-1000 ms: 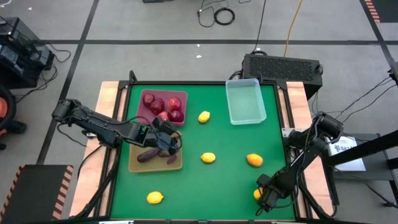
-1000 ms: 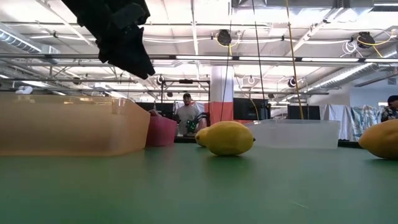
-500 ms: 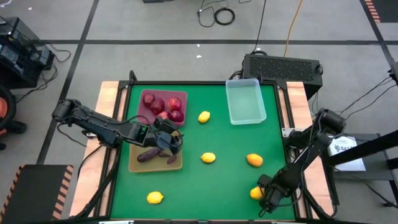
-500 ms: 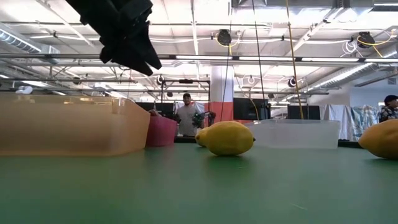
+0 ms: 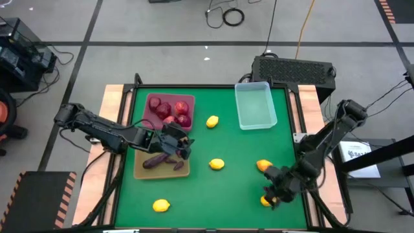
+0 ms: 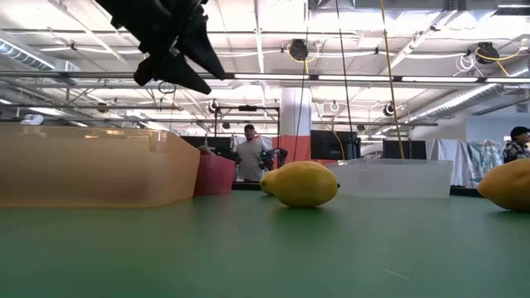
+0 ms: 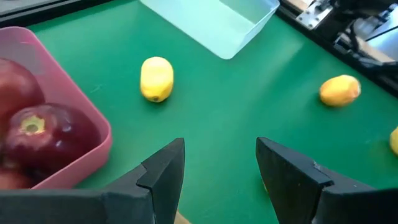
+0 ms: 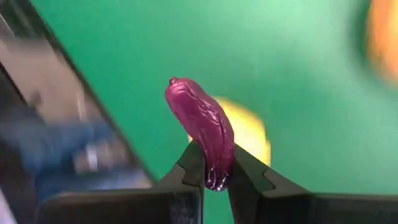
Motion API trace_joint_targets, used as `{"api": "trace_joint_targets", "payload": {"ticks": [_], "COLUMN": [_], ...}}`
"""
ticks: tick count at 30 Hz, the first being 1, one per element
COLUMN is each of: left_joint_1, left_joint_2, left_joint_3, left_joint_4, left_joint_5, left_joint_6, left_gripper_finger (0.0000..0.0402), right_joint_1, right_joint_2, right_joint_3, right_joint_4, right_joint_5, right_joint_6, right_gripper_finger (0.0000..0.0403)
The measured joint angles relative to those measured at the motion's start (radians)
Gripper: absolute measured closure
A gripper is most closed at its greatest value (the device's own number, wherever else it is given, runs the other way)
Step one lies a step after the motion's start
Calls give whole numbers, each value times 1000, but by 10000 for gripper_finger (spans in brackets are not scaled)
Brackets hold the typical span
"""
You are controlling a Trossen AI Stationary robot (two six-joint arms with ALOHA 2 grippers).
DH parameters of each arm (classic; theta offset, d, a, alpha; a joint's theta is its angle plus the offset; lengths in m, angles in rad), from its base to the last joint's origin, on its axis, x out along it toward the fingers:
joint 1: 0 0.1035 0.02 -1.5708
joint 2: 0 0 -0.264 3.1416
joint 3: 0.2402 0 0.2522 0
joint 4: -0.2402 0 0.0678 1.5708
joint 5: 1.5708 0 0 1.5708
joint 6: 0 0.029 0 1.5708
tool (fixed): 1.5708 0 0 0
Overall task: Sort produce into baskets
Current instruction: Put the eggplant into the orange bin
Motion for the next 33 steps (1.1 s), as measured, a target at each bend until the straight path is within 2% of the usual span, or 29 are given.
{"api": "trace_joint_targets", "payload": {"ticks": [3,6,9,13,17,20,23,27,33], "left_joint_1": [0,0,0,0,1,1,1,-1,-36], "left_joint_2": [0,0,0,0,0,0,0,-28,-123], "left_joint_3": [0,0,0,0,0,0,0,0,0], "left_joint_4": [12,11,-1,-103,-316,-494,-669,-856,-947], "left_joint_5": [5,6,7,7,8,7,3,-18,-62], "left_joint_6": [0,0,1,57,80,79,72,5,-77], "left_gripper_finger": [197,197,197,197,197,197,197,197,197], "right_joint_1": [-92,-202,-330,-468,-562,-610,-636,-652,-651], "right_joint_2": [-5,16,80,207,352,462,560,675,796], "right_joint_3": [0,0,1,1,2,5,54,201,513], "right_joint_4": [67,222,480,925,1317,1482,1505,1476,1088], "right_joint_5": [174,274,255,137,93,94,89,32,97], "right_joint_6": [-145,-398,-699,-978,-1096,-1117,-1091,-1114,-1264], "right_gripper_finger": [372,372,373,373,373,369,364,352,319]}}
